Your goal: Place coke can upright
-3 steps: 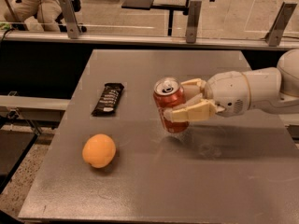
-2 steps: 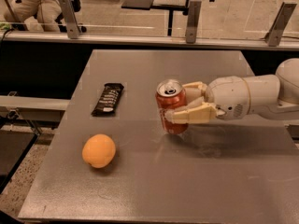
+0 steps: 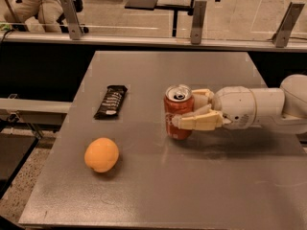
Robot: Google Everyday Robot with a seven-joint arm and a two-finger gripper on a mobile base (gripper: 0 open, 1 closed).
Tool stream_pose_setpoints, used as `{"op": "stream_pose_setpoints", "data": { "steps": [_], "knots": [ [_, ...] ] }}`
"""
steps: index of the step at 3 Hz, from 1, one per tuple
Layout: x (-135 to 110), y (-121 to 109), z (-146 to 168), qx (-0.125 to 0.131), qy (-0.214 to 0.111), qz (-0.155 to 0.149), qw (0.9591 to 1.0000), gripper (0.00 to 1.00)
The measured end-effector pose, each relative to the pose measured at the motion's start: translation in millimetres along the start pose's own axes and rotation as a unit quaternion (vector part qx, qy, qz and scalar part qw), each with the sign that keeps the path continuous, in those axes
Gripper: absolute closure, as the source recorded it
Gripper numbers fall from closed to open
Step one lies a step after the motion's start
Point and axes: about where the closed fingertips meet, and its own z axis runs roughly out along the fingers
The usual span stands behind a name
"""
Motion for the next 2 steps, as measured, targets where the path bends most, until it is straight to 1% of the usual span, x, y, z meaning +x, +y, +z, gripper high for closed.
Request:
{"op": "stream_pose_setpoints", "data": {
  "steps": [2],
  "knots": [
    [9.2,-2.5,-2.4,0.001,-0.021,0.004,0.9998,0.36]
  ]
}}
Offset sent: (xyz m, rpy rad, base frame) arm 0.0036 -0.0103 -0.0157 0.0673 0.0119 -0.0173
